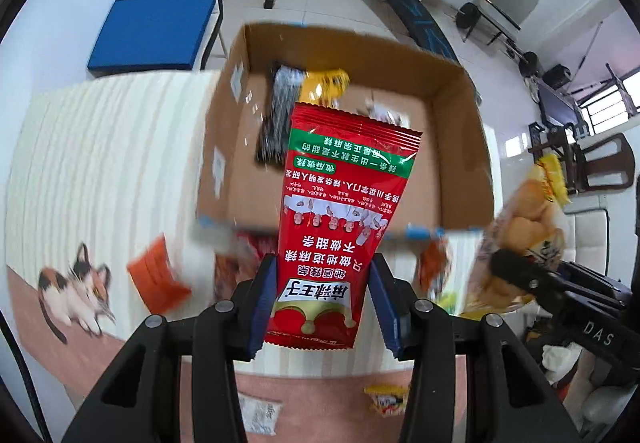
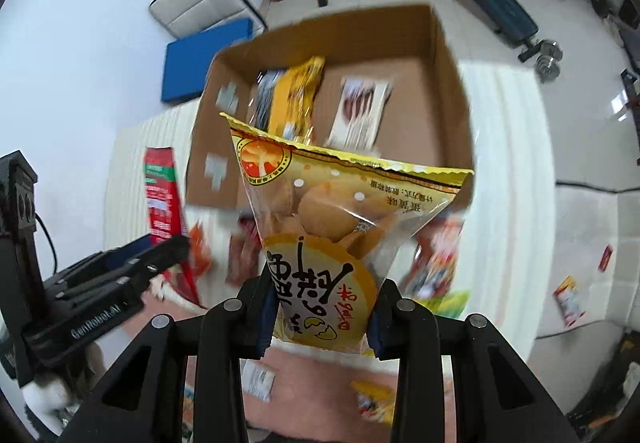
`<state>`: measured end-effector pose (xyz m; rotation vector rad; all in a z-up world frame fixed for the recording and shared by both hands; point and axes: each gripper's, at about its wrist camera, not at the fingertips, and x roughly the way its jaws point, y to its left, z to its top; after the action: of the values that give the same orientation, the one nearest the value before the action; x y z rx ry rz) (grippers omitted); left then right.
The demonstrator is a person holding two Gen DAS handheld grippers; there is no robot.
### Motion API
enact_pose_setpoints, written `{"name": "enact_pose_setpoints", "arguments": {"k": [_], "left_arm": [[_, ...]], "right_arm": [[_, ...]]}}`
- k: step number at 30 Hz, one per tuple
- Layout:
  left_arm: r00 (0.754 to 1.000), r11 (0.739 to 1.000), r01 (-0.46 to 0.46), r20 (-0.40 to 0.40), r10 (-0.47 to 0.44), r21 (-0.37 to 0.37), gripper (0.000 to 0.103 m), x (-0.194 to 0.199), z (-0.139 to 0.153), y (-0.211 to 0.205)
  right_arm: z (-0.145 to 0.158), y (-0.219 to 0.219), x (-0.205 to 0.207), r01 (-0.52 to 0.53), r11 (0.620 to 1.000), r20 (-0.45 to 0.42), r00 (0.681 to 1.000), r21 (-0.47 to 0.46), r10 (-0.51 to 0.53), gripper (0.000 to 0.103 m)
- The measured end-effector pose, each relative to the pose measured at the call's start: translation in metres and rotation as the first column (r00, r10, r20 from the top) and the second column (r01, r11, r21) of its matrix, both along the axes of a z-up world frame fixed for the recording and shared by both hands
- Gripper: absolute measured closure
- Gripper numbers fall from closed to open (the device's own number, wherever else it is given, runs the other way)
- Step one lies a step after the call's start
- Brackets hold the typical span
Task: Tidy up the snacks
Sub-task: 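Carry both packets into the box and release them beside the others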
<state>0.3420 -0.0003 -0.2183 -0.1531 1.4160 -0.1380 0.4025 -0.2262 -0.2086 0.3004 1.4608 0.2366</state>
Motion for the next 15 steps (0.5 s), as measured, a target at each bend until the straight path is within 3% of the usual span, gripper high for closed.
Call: {"name": "enact_pose_setpoints", "arguments": {"k": [3,8,15], "left_arm": [[0.998,1.000,0.000,-0.056,0.001,0.019,0.060,0.039,-0.014,0.006],[0.988,0.998,-0.014,-0.150,0.023,0.060,0.060,0.085,-0.048,0.013],[0.967,0.994,0.012,-0.254,0.015,0.105,0.058,0.103,-0.090,0.015]], "right_arm": [[-0.006,-0.007,0.032,0.002,0.999,-0.027,1.000,-0.039,-0.003,0.065],[-0.042,-0.012,0.073,-0.011,0.996,-0.114,0.993,-0.093,0.001,0.065],[-0.095,-0.008,0.099,-0.047,0.992,-0.235,0.972,-0.119,0.018,0.063]]}}
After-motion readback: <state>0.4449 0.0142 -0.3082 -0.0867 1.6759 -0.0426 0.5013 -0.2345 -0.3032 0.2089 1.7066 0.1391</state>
